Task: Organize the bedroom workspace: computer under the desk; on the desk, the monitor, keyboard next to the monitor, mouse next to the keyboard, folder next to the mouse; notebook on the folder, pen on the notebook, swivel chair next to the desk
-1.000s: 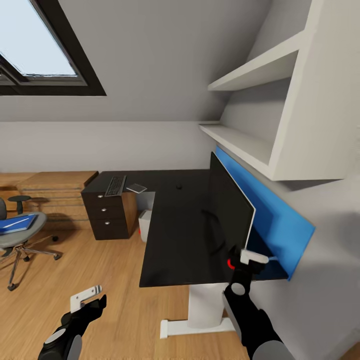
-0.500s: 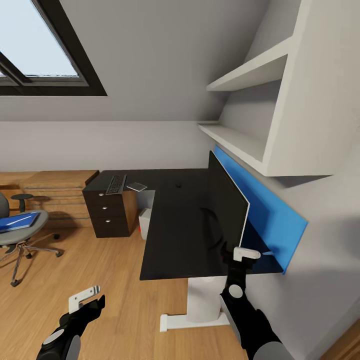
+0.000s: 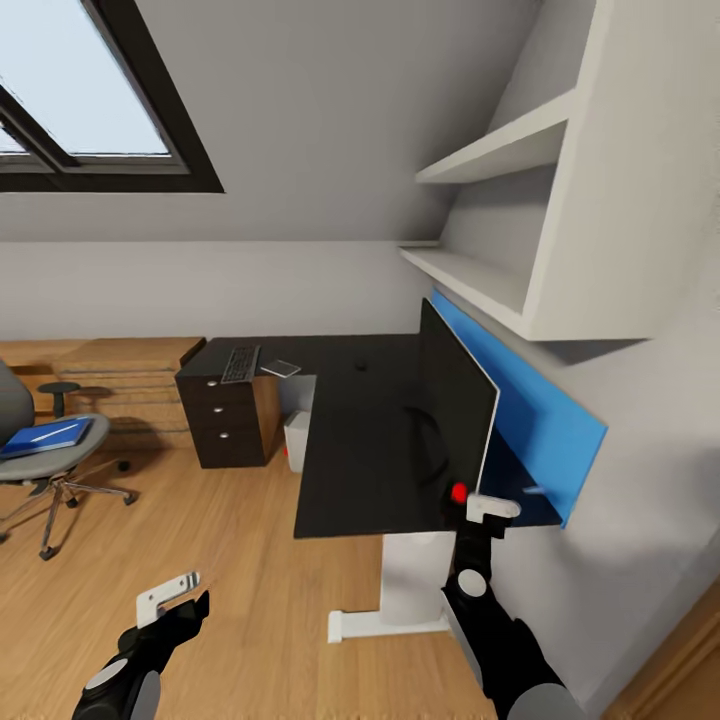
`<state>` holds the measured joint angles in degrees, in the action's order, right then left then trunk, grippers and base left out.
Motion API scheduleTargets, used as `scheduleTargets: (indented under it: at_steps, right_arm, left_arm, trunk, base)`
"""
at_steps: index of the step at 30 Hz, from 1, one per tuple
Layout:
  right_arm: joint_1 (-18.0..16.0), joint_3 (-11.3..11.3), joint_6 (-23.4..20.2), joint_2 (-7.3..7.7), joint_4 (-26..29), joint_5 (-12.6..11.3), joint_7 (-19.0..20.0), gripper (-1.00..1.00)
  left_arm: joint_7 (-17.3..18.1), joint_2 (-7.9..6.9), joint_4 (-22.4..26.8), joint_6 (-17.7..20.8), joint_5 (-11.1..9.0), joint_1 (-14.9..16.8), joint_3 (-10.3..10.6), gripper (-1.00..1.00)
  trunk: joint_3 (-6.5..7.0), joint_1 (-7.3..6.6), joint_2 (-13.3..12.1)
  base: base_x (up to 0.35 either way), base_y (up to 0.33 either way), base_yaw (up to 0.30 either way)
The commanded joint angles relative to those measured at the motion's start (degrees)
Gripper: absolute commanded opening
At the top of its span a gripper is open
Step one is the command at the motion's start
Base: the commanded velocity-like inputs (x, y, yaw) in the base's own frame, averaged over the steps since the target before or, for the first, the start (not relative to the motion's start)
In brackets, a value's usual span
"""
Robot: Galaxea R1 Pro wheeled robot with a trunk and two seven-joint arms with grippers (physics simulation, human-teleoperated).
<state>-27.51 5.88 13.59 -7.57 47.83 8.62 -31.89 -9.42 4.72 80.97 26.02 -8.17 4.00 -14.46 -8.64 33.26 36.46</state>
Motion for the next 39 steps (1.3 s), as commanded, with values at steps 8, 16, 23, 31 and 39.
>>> scheduleTargets:
  at_steps: [8,16,23,31,39]
  right_arm:
    - [-0.06,0.40,-0.57,-0.21,-0.33,0.22,-0.37,1.00]
    - [-0.08,0.42,-2.79,-0.25,-3.49,-1.23,1.43,1.00]
    - [-0.08,0.08,-6.13,-0.09,-6.51,-6.05,6.13,1.00]
    - [-0.08,0.06,-5.61,-0.06,-15.85,-9.69,7.76,1.00]
    - [-0.07,0.01,4.56,-0.18,-35.75,-10.53,10.64,1.00]
  left_arm:
    - [-0.37,-0.01,-1.32,0.41,-0.52,0.04,0.15,1.00]
    - [-0.29,-0.10,-4.88,0.43,-0.42,0.04,0.18,1.00]
    - [-0.16,-0.53,-17.04,-0.25,-0.22,0.04,0.11,1.00]
    - [0.06,-2.85,-28.13,-7.40,-0.16,0.04,0.48,1.00]
    - [0.10,-3.52,-33.42,-10.40,-0.13,0.04,0.54,1.00]
  trunk:
    - [-0.10,-0.01,0.09]
    - [-0.10,-0.01,0.09]
    - [-0.10,-0.01,0.09]
    - [-0.10,-0.01,0.09]
    - [-0.10,-0.01,0.09]
  base:
    - [-0.307,0.144,0.000]
    - [-0.310,0.144,0.000]
    - [-0.310,0.144,0.000]
    - [-0.283,0.190,0.000]
    - [-0.142,0.296,0.000]
